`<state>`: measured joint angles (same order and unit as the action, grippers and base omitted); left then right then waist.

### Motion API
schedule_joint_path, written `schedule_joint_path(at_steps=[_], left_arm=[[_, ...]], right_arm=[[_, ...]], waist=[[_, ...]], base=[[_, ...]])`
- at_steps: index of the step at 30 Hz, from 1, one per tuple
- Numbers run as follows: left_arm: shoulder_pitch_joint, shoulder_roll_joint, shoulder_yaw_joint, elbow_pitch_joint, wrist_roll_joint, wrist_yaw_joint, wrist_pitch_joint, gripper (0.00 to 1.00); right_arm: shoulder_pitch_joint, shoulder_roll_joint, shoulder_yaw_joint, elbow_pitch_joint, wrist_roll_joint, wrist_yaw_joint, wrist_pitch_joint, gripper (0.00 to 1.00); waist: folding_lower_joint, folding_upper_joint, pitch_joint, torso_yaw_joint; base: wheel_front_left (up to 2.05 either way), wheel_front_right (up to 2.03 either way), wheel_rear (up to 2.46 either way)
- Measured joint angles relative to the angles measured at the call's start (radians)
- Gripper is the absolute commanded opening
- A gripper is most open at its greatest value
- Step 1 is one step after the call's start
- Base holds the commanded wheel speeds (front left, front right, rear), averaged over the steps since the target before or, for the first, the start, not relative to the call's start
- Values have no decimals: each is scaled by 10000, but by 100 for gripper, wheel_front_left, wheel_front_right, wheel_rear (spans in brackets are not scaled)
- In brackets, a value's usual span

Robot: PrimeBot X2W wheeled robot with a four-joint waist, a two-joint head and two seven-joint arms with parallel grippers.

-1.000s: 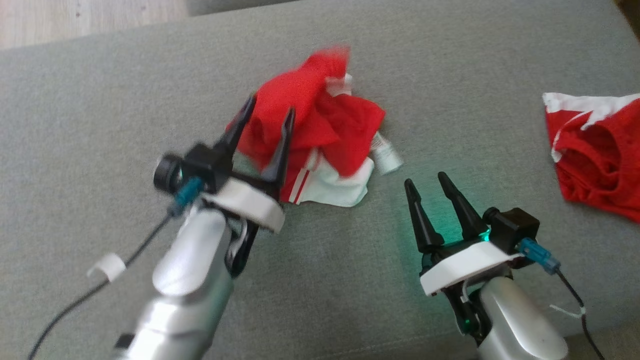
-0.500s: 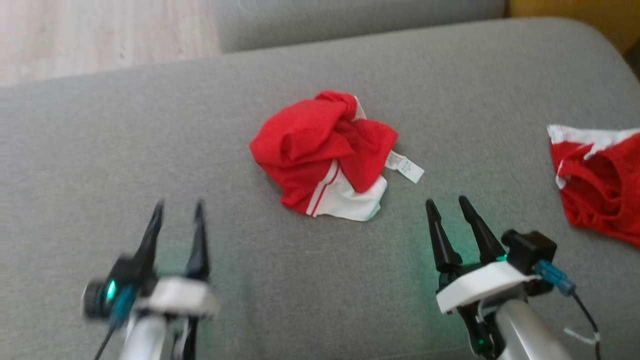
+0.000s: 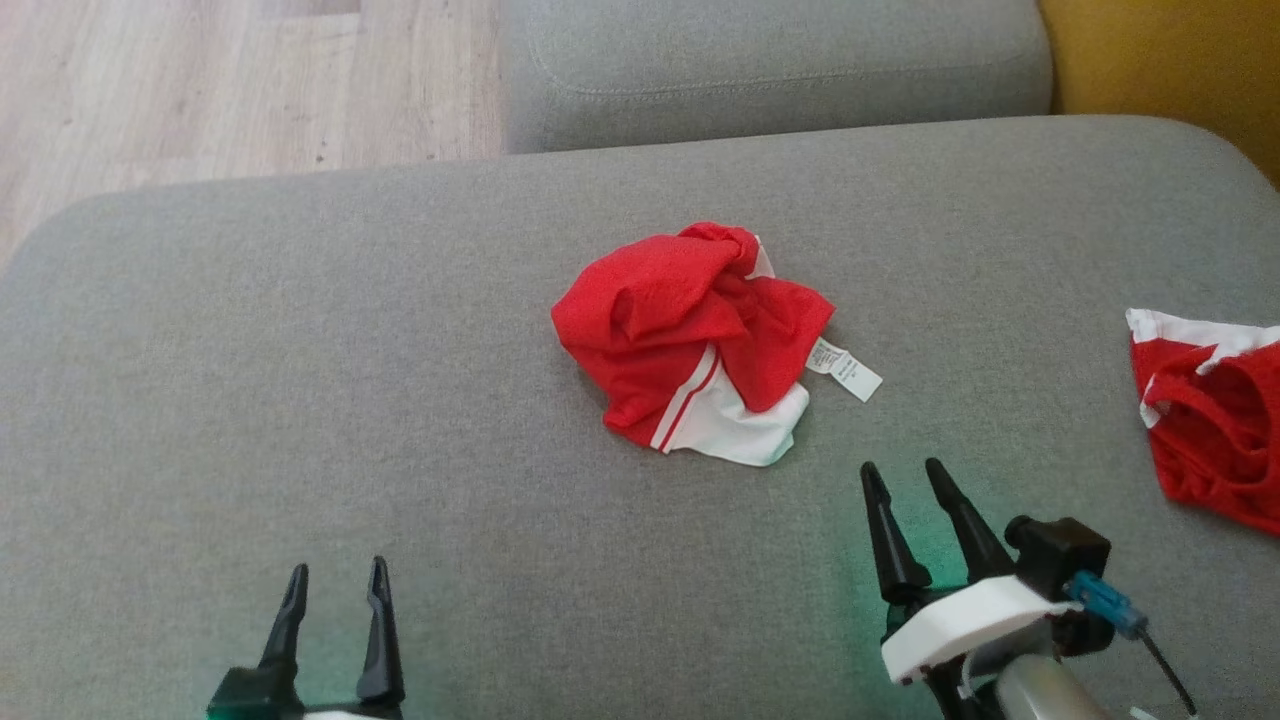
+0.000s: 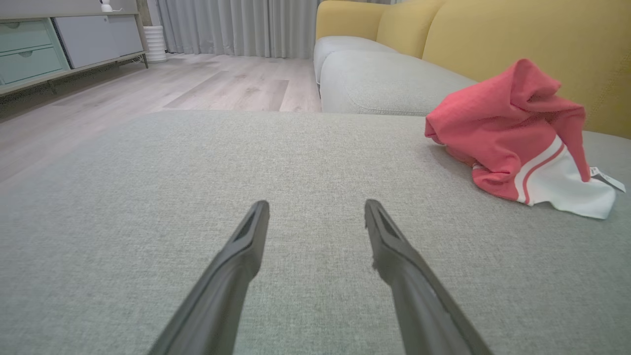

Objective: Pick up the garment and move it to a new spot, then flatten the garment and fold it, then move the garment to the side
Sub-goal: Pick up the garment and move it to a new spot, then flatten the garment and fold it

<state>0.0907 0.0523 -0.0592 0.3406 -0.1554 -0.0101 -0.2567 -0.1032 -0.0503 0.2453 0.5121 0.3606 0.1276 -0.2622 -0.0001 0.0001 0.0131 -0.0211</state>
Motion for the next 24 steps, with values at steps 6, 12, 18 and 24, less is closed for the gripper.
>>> schedule_joint_path(at_steps=[6, 12, 18, 24], left_arm=[[-102, -4, -359, -50, -15, 0, 0, 100], [-826, -17, -1200, 35, -105, -4, 0, 100], [-1162, -19, -1699, 102, -314, 8, 0, 100], [-1333, -23, -1764, 2, -314, 73, 0, 100]], right_arm=[[-220, 2, 198, 545, 2, 0, 0, 100], [-1888, -8, 782, 1657, 232, 0, 44, 100], [-2972, -15, 1022, 3634, 236, 0, 44, 100], [-3304, -117, 1344, 3940, 631, -2, -44, 0]], waist=[[0, 0, 288, 98], [3, 0, 857, 441], [3, 0, 1318, 1011], [3, 0, 1657, 1350]], base=[[0, 0, 0], [0, 0, 0], [0, 0, 0], [0, 0, 0]])
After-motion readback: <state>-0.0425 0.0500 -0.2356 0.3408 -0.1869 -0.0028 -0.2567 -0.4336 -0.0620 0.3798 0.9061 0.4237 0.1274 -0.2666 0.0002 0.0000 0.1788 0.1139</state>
